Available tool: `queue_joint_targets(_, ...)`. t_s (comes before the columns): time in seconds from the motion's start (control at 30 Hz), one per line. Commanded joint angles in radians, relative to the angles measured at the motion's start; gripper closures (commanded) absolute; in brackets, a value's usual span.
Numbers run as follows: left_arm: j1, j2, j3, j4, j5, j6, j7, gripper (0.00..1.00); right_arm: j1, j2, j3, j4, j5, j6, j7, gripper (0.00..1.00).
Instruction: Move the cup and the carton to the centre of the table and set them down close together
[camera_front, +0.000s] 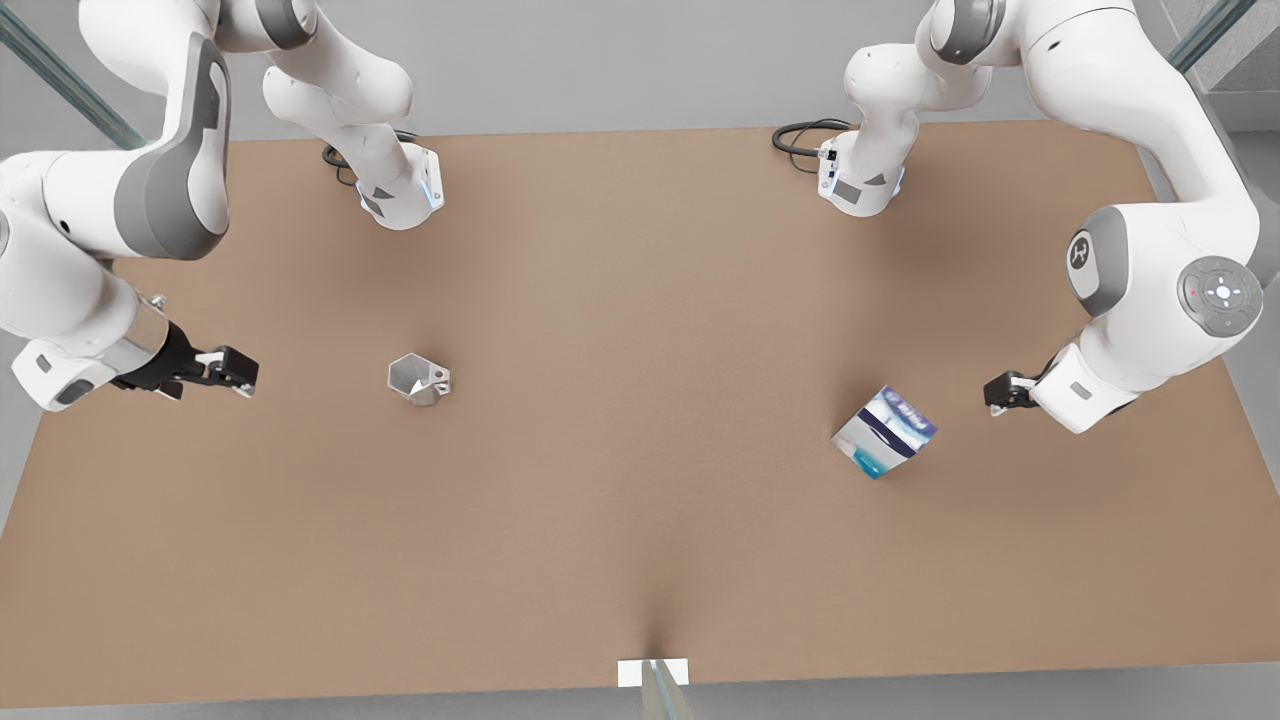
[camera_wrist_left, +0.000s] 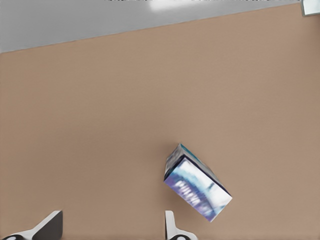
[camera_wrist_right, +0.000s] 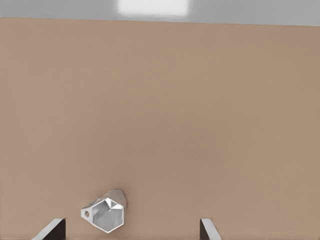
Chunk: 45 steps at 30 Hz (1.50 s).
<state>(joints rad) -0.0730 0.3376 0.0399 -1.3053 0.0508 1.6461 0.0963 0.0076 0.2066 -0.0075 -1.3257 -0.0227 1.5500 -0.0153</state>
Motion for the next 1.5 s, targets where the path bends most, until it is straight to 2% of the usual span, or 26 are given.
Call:
queue_joint_targets(0.0, -0.001, 0.000, 0.000, 0.000, -0.002, 0.000, 0.000, 0.00, 0.000, 0.000, 0.000, -0.001, 0.000, -0.005, 0.002, 0.00)
queue_joint_targets(0.23, -0.001, 0.021, 0.000, -0.009, -0.003, -0.002, -0.001, 0.00, 0.017, 0.028, 0.000, -0.208, -0.002, 0.142, 0.000, 0.00)
queue_joint_targets(0.37, 0.001, 0.021, 0.000, -0.011, -0.003, -0.020, 0.003, 0.00, 0.017, 0.039, 0.001, -0.395, 0.001, 0.328, 0.000, 0.00)
queue_joint_targets(0.47, 0.001, 0.032, 0.000, -0.011, -0.003, -0.020, 0.007, 0.00, 0.049, 0.073, 0.009, -0.451, 0.004, 0.386, 0.008, 0.00)
queue_joint_targets(0.53, 0.001, 0.038, 0.002, -0.011, -0.003, -0.022, 0.010, 0.00, 0.060, 0.057, 0.012, -0.535, 0.013, 0.467, 0.009, 0.00)
queue_joint_targets(0.73, 0.001, 0.051, 0.003, -0.012, -0.003, -0.020, 0.013, 0.00, 0.066, -0.041, 0.031, -0.771, 0.040, 0.518, 0.008, 0.00)
queue_joint_targets(0.87, 0.002, 0.067, 0.003, -0.011, -0.005, -0.017, 0.013, 0.00, 0.066, -0.059, 0.034, -0.929, 0.040, 0.700, 0.008, 0.00)
queue_joint_targets(1.1, 0.002, 0.074, 0.003, -0.011, -0.005, -0.015, 0.011, 0.00, 0.086, -0.053, 0.035, -1.058, 0.040, 0.834, 0.009, 0.00)
queue_joint_targets(1.23, 0.002, 0.078, 0.003, -0.011, -0.005, -0.012, 0.011, 0.00, 0.086, -0.024, 0.034, -1.073, 0.040, 0.875, 0.009, 0.00)
queue_joint_targets(1.27, 0.002, 0.078, 0.003, -0.011, -0.005, -0.012, 0.011, 0.00, 0.086, -0.021, 0.034, -1.073, 0.040, 0.875, 0.009, 0.10)
queue_joint_targets(1.33, 0.002, 0.078, 0.003, -0.011, -0.005, -0.012, 0.013, 0.00, 0.086, -0.015, 0.035, -1.073, 0.040, 0.875, 0.009, 0.44)
queue_joint_targets(1.43, 0.002, 0.078, 0.003, -0.011, -0.006, -0.012, 0.013, 0.00, 0.088, -0.015, 0.035, -1.073, 0.040, 0.875, 0.009, 0.67)
queue_joint_targets(1.47, 0.002, 0.078, 0.003, -0.011, -0.006, -0.012, 0.013, 0.00, 0.092, -0.015, 0.034, -1.073, 0.040, 0.875, 0.009, 0.71)
